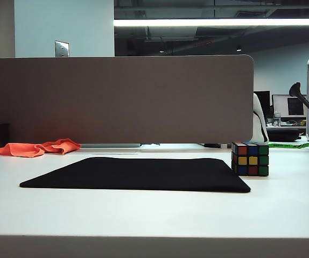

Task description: Pick up the cube on the right side of the mouse pad, then place it in the center of the mouse pad.

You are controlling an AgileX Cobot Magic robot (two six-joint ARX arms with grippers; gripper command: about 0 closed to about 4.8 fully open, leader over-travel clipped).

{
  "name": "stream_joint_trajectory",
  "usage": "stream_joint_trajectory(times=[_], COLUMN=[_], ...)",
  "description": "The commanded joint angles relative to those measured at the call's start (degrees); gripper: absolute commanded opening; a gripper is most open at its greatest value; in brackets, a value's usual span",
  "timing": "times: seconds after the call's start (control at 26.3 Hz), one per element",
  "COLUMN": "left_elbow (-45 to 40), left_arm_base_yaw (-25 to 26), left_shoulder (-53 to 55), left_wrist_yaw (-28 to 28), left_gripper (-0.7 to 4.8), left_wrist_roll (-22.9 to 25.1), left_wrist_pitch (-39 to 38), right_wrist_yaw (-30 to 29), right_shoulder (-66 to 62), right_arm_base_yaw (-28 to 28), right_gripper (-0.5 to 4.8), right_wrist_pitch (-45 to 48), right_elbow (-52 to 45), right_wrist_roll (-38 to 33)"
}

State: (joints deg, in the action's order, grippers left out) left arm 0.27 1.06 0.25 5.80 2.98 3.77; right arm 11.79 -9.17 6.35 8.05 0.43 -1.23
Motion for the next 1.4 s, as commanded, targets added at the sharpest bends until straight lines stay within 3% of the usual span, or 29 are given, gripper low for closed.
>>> stream_joint_trajectory(times=[0.04, 0.23, 0.46, 1.06, 1.4], left_elbow=[0.15, 0.15, 0.15, 0.17, 0.17], left_arm_base_yaw=[0.09, 0.09, 0.09, 0.02, 0.02], left_shoulder=[0.04, 0.04, 0.04, 0.04, 0.04], left_wrist_yaw=[-0.17, -0.15, -0.17, 1.16, 8.63], left_gripper=[-0.05, -0.05, -0.05, -0.06, -0.06], left_wrist_roll=[0.02, 0.00, 0.00, -0.02, 0.00], left_wrist_pitch=[0.52, 0.55, 0.57, 0.61, 0.59], right_wrist_yaw=[-0.24, -1.42, -12.02, -9.03, -8.72], right_shoulder=[0.07, 0.07, 0.07, 0.07, -3.69], right_arm_base_yaw=[-0.02, 0.00, 0.00, -0.04, -0.04], right_gripper=[-0.01, -0.01, -0.01, -0.01, -0.01], right_wrist_pitch=[0.81, 0.81, 0.76, 4.48, 1.77], right_elbow=[-0.09, -0.09, -0.09, 0.09, 8.57], right_wrist_roll=[-0.26, -0.35, -0.46, -0.02, 2.29])
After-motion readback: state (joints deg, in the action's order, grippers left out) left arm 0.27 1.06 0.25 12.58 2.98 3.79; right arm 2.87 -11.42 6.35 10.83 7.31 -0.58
